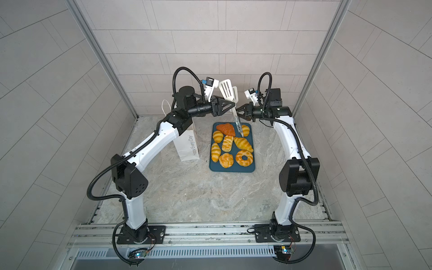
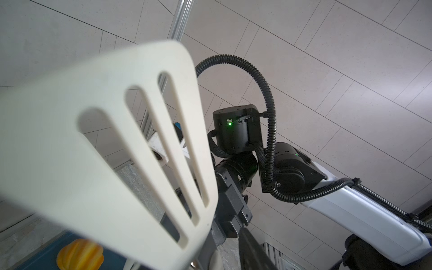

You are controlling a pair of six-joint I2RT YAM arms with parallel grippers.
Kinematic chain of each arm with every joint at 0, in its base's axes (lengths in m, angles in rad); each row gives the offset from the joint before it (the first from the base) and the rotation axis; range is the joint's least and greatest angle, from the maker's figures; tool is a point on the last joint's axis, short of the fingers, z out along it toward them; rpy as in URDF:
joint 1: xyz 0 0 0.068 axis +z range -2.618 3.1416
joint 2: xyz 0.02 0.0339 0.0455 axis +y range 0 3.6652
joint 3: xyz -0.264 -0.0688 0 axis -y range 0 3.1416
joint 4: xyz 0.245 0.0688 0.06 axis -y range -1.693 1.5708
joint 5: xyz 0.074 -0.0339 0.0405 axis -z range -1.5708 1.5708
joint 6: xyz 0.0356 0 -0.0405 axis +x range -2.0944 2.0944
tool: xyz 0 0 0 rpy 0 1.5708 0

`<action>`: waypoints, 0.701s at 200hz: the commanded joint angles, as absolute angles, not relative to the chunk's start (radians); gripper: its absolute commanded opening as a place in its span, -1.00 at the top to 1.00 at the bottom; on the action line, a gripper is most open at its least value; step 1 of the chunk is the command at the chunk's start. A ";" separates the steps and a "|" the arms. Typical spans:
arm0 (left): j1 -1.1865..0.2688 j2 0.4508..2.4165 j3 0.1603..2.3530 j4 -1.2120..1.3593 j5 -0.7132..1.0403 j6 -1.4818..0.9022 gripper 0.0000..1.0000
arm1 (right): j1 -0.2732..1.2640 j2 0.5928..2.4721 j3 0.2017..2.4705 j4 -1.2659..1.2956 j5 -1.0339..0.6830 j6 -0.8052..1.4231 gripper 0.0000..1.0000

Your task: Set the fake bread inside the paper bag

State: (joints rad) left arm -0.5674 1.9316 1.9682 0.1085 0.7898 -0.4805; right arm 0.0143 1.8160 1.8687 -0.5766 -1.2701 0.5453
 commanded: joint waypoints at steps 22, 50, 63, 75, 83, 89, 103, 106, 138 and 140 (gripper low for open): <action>-0.561 1.910 1.959 0.157 0.828 -0.482 0.29 | 0.019 1.821 1.910 -0.612 -1.308 0.497 0.84; -0.561 1.907 1.954 0.169 0.835 -0.487 0.49 | 0.021 1.828 1.929 -0.619 -1.312 0.499 0.81; -0.561 1.907 1.953 0.178 0.836 -0.492 0.56 | 0.022 1.831 1.941 -0.625 -1.312 0.500 0.80; -0.561 1.907 1.951 0.202 0.837 -0.506 0.61 | 0.024 1.836 1.952 -0.627 -1.312 0.503 0.77; -0.561 1.909 1.946 0.224 0.840 -0.515 0.67 | 0.025 1.843 1.958 -0.629 -1.312 0.504 0.76; -0.560 1.911 1.945 0.239 0.841 -0.526 0.70 | 0.027 1.848 1.964 -0.630 -1.311 0.503 0.73; -0.561 1.925 1.949 0.276 0.845 -0.550 0.78 | 0.031 1.864 1.978 -0.633 -1.311 0.503 0.63; -0.561 1.929 1.953 0.282 0.845 -0.555 0.79 | 0.032 1.869 1.982 -0.635 -1.311 0.502 0.61; -0.550 1.970 1.982 0.318 0.833 -0.601 0.94 | 0.032 1.915 2.029 -0.667 -1.300 0.465 0.38; -0.548 1.971 1.983 0.320 0.830 -0.603 0.95 | 0.032 1.918 2.033 -0.672 -1.297 0.460 0.37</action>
State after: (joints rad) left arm -0.5575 1.9465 1.9568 0.2184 0.8215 -0.5560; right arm 0.0345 1.8847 1.9900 -0.6418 -1.3033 0.5022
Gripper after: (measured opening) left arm 0.075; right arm 0.281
